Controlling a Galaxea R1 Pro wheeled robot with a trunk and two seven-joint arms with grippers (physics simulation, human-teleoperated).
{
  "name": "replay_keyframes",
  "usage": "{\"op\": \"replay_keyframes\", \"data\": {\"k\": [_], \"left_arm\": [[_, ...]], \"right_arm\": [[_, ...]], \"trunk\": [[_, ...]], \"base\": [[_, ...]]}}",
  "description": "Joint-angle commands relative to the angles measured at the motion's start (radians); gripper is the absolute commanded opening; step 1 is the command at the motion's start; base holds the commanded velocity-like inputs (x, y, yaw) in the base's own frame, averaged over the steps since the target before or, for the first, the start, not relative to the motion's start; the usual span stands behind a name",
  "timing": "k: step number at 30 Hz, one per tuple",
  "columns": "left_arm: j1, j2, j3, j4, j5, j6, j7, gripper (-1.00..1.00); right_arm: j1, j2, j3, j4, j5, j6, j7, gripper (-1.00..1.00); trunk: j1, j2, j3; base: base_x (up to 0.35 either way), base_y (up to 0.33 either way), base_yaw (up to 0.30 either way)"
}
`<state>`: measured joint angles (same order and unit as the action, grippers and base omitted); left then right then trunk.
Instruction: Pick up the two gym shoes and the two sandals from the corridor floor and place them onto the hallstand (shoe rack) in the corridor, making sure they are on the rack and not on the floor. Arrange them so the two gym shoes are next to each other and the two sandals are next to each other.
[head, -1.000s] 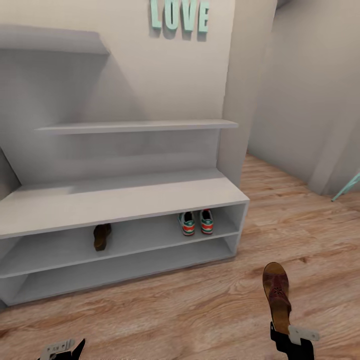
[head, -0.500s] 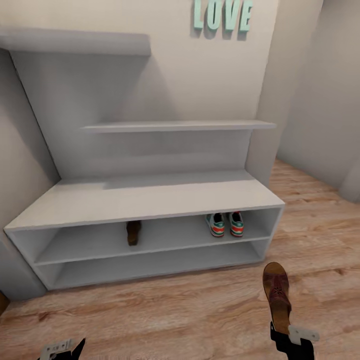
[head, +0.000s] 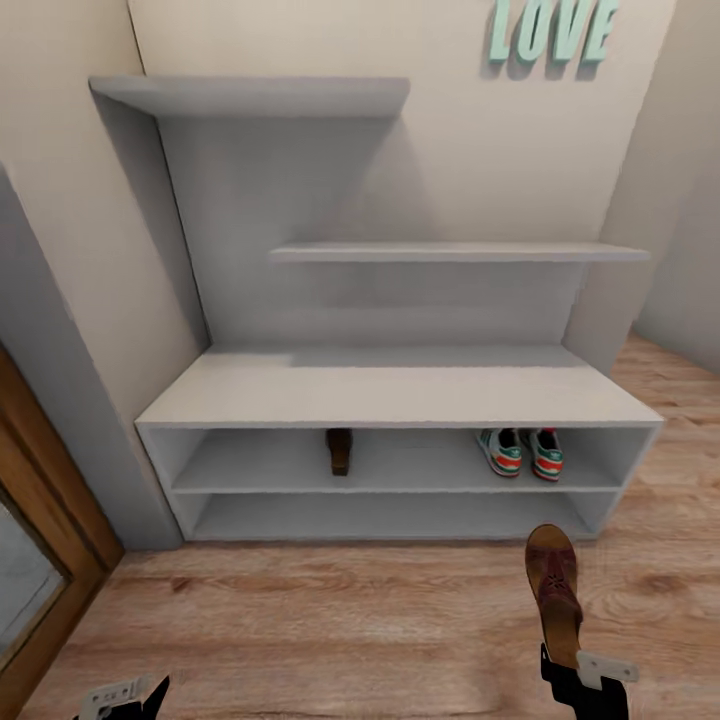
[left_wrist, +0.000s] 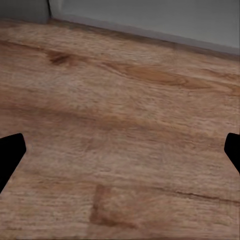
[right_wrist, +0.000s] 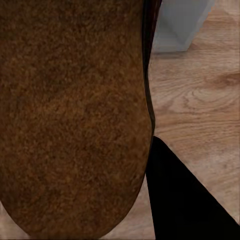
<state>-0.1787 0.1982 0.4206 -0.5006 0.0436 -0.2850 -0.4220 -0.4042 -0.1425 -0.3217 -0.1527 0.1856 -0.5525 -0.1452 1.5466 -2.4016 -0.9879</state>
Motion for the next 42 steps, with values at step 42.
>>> {"op": "replay_keyframes", "data": {"k": [42], "left_arm": [[-0.001, -0.002, 0.003, -0.005, 0.005, 0.000, -0.009, 1.00]], "right_arm": [[-0.001, -0.003, -0.004, 0.001, 0.009, -0.001, -0.004, -1.00]], "trunk": [[0.000, 0.000, 0.000]], "base": [[-0.004, 0.210, 0.016]]}}
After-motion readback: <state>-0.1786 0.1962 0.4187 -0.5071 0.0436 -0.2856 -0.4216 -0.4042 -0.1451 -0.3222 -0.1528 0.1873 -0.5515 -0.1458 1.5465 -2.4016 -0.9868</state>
